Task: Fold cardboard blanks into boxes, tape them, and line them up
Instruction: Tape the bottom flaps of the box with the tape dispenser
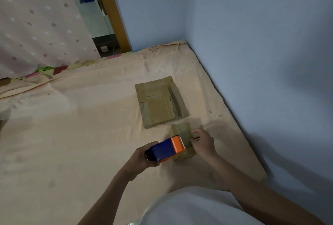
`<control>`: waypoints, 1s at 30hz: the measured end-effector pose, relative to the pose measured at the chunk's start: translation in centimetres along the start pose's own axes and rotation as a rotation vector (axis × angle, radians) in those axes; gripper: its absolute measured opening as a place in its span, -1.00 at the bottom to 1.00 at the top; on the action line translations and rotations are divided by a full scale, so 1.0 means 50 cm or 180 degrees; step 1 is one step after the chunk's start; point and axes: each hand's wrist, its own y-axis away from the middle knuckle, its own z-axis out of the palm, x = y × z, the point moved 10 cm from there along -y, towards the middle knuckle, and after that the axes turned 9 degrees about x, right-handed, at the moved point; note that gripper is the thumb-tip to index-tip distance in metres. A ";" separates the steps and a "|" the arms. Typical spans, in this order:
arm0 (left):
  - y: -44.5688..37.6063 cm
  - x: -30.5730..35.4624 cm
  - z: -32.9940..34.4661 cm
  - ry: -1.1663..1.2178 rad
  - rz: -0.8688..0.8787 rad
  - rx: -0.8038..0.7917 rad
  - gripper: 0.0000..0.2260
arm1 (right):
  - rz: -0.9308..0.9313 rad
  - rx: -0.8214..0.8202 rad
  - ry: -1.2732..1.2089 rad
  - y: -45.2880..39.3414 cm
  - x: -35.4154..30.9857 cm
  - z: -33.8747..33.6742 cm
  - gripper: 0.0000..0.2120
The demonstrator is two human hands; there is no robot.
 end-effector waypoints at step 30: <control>0.009 -0.021 -0.068 -0.0638 -0.0014 -0.0020 -0.40 | 0.0844 -0.1769 -0.1281 0.056 -0.004 0.140 -0.81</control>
